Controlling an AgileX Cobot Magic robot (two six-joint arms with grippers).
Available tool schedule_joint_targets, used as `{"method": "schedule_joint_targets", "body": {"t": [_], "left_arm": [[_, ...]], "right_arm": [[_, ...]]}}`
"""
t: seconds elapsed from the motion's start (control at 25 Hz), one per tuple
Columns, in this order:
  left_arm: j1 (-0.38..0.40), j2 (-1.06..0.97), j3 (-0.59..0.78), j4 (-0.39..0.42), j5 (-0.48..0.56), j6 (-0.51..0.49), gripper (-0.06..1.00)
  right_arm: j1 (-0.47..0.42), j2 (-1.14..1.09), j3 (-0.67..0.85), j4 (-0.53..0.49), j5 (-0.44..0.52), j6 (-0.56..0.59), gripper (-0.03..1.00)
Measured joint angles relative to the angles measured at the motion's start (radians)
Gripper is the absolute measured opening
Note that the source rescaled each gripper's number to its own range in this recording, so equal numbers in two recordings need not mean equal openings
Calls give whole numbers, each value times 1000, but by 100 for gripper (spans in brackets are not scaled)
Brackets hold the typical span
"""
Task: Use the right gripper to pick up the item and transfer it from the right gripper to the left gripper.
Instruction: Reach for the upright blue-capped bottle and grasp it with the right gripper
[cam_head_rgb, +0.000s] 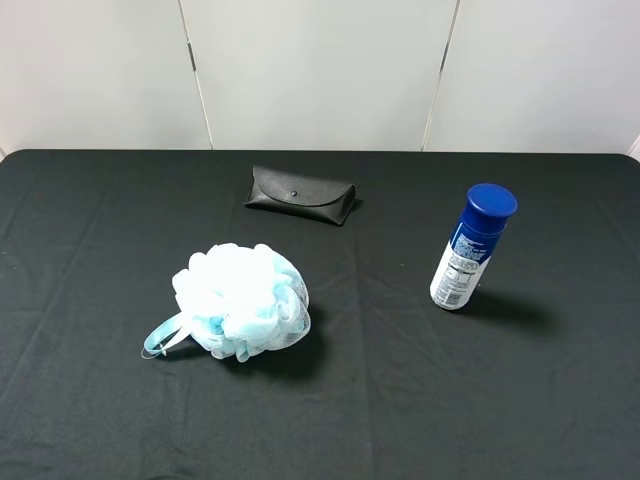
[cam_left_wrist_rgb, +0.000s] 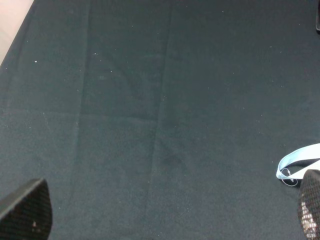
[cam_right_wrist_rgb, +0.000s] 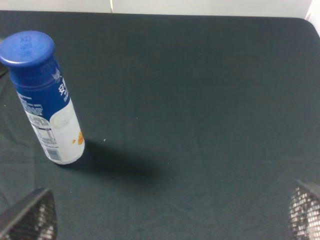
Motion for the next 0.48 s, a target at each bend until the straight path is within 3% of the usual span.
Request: {"method": "schedule_joint_targets", "body": {"t": [0.48], "left_arm": [[0,0,0,0,0,0,96]], "right_arm": [[0,0,0,0,0,0,100]]}}
